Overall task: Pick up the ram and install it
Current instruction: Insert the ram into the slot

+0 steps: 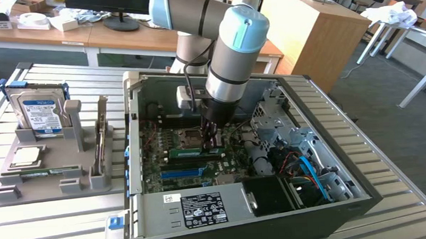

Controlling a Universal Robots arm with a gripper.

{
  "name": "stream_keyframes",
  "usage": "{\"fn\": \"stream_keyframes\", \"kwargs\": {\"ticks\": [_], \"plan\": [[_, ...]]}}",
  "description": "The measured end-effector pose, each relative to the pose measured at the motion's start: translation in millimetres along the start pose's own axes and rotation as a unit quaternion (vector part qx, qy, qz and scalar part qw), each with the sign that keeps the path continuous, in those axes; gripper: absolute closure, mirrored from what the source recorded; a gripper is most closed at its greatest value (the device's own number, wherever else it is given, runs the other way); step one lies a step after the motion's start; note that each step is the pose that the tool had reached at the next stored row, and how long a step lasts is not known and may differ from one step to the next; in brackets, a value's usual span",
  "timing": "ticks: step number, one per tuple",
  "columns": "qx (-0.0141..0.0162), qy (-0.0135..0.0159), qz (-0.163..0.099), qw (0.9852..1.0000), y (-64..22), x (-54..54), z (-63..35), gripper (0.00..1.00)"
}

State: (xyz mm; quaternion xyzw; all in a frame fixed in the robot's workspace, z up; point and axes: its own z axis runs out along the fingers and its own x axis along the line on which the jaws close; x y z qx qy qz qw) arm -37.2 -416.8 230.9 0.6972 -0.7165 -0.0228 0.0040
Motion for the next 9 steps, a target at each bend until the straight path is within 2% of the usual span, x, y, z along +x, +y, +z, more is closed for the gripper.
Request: {"fn": "stream_keyframes", "kwargs": {"ticks": [9], "plan": [[0.0000,0.0000,0.000,1.0000,0.0,0.1,0.5,0.88]]}}
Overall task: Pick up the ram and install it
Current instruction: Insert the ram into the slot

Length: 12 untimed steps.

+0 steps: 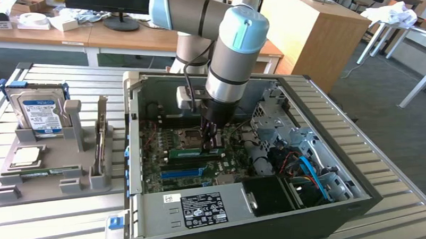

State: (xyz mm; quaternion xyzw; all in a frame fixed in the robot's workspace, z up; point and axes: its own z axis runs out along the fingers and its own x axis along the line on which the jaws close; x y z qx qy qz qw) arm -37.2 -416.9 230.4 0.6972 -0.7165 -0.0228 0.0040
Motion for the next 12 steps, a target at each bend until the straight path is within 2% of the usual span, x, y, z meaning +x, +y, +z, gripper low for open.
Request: {"fn": "stream_keyframes", "kwargs": {"ticks": [12], "plan": [[0.0000,0.0000,0.000,1.0000,0.0,-0.2,0.0,0.88]]}}
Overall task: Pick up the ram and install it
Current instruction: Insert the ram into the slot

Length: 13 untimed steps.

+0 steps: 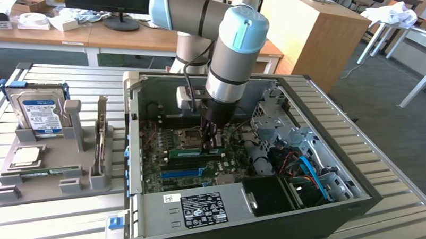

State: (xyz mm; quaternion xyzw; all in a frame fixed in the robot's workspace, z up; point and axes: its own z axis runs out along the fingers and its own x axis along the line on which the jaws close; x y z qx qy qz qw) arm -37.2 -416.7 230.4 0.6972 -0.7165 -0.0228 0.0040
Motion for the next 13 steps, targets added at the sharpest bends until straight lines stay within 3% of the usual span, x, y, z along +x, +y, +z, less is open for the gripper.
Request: {"fn": "stream_keyframes", "kwargs": {"ticks": [13], "plan": [[0.0002,-0.0001,0.000,1.0000,-0.1,0.0,2.4,0.88]]}}
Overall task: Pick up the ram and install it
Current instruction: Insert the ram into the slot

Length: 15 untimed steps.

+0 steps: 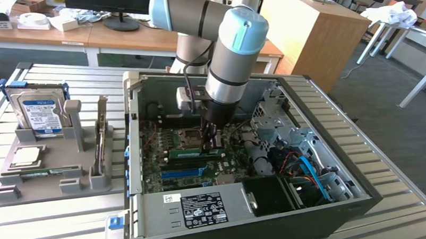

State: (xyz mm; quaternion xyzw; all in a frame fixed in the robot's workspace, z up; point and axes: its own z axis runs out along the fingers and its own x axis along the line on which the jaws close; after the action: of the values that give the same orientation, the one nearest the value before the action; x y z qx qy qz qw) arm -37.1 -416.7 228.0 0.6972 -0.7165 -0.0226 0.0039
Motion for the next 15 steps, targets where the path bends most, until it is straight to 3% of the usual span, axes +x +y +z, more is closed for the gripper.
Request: {"fn": "stream_keyframes", "kwargs": {"ticks": [15], "plan": [[0.0001,0.0000,0.000,1.0000,0.1,0.0,-0.4,0.88]]}}
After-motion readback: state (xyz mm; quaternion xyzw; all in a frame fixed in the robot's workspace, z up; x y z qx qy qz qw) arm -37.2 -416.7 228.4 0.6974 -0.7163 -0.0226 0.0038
